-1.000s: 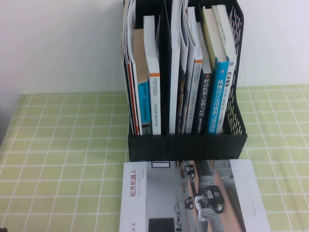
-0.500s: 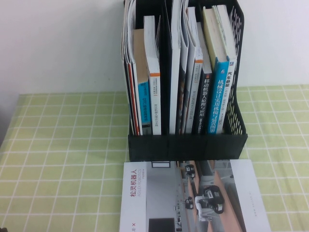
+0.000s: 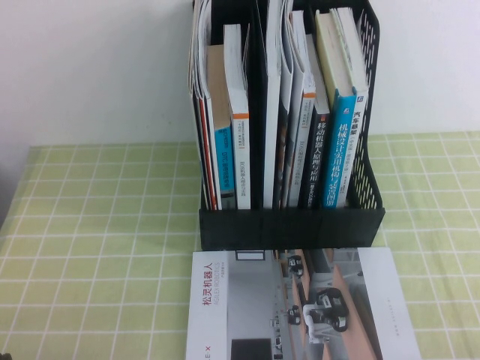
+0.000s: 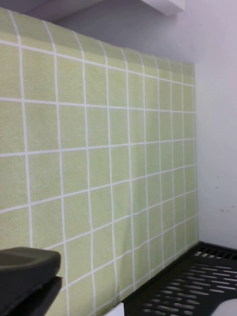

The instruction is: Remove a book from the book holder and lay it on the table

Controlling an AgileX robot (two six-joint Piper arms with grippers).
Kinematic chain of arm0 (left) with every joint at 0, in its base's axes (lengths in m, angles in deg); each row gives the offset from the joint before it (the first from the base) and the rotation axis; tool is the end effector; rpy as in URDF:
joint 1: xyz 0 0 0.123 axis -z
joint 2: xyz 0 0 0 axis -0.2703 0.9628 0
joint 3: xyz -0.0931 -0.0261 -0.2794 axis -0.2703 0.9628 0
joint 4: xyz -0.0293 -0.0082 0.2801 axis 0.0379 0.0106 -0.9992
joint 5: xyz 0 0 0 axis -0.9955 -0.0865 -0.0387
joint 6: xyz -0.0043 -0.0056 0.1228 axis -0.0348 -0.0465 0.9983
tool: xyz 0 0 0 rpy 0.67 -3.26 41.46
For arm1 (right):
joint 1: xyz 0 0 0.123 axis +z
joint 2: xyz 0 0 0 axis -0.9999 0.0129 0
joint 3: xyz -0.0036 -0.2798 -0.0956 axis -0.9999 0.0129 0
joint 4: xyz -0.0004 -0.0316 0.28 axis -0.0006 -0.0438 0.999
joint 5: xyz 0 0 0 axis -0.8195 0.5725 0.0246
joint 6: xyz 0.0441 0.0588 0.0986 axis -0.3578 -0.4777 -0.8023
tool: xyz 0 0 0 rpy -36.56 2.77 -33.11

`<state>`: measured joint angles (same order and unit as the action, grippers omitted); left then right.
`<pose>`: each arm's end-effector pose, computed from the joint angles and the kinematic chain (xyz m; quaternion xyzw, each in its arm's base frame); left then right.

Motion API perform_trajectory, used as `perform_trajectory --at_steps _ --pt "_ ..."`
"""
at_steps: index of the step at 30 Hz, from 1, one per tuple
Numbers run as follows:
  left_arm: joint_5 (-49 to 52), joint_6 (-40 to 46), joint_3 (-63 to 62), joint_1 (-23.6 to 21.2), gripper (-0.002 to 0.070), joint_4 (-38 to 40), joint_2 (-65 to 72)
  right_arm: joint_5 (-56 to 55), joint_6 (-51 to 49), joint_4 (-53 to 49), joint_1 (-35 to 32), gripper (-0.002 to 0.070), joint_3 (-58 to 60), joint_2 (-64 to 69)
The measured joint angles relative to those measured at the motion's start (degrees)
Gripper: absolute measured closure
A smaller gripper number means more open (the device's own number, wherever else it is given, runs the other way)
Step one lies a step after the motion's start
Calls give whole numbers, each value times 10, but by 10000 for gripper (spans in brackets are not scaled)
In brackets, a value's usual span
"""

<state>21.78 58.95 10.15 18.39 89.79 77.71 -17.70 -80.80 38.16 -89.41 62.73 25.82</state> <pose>0.1033 -0.0124 0.1669 0.0064 0.7933 -0.0624 0.6056 0.1031 0.0027 0.1614 -0.0291 0.8033 -0.0077 0.5948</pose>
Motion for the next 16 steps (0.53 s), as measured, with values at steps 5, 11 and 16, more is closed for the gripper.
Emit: perform_trajectory --at_steps 5,11,16 --pt "0 0 0 0 677 0 0 0 0 1 0 678 0 0" --pt "0 0 0 0 677 0 0 0 1 2 0 678 0 0" --pt "0 0 0 0 677 0 0 0 1 3 -4 678 0 0"
